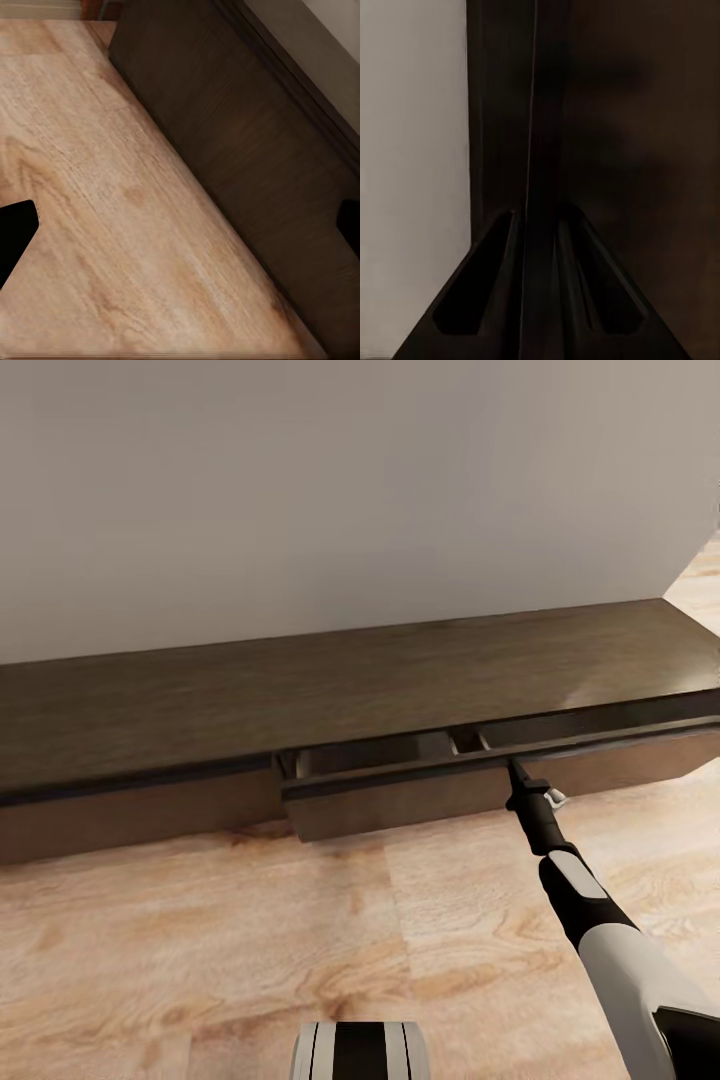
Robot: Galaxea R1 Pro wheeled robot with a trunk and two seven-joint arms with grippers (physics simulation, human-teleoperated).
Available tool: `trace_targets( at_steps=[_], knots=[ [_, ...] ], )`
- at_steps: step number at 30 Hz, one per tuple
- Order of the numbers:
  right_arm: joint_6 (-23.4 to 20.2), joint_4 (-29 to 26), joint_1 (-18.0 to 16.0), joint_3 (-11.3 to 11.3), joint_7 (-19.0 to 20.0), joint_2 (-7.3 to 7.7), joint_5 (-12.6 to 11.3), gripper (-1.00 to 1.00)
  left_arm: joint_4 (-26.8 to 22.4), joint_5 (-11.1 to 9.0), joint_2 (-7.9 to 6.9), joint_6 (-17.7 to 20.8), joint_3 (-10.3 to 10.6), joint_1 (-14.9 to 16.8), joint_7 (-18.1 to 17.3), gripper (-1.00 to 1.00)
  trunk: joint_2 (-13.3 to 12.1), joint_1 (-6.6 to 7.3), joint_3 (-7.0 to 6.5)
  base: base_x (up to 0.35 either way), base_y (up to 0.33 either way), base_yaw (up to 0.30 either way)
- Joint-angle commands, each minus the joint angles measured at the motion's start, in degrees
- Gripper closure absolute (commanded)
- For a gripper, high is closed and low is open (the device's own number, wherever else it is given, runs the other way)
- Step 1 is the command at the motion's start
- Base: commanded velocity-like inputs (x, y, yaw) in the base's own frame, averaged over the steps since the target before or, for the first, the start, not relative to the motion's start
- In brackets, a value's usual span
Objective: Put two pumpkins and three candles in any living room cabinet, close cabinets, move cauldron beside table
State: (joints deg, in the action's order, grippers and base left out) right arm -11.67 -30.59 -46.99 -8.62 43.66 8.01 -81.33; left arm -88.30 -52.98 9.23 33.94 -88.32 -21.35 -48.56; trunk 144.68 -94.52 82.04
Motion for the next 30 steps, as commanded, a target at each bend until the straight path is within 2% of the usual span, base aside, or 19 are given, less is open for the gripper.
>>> trace_targets(
  at_steps=[1,5,13,30],
  knots=[
    [-1.0,-0.4,0.0,0.3,0.5,-0.02,-0.8,1.00,0.0,-0.4,0.03,0.4,0.0,0.0,0.0,-1.00,0.0,0.04,0.02,-0.113,-0.028,0.000],
    [-1.0,-0.4,0.0,0.3,0.5,-0.02,-0.8,1.00,0.0,-0.4,0.06,0.4,0.0,0.0,0.1,-1.00,0.0,0.04,0.02,-0.095,-0.020,0.000],
    [-1.0,-0.4,0.0,0.3,0.5,-0.02,-0.8,1.00,0.0,-0.4,0.00,0.5,0.0,0.0,0.2,-1.00,0.0,0.04,0.02,-0.274,-0.070,0.000],
    [-1.0,-0.4,0.0,0.3,0.5,-0.02,-0.8,1.00,0.0,-0.4,-0.06,0.5,0.0,0.0,0.1,-1.00,0.0,0.04,0.02,-0.128,-0.006,0.000]
  ],
)
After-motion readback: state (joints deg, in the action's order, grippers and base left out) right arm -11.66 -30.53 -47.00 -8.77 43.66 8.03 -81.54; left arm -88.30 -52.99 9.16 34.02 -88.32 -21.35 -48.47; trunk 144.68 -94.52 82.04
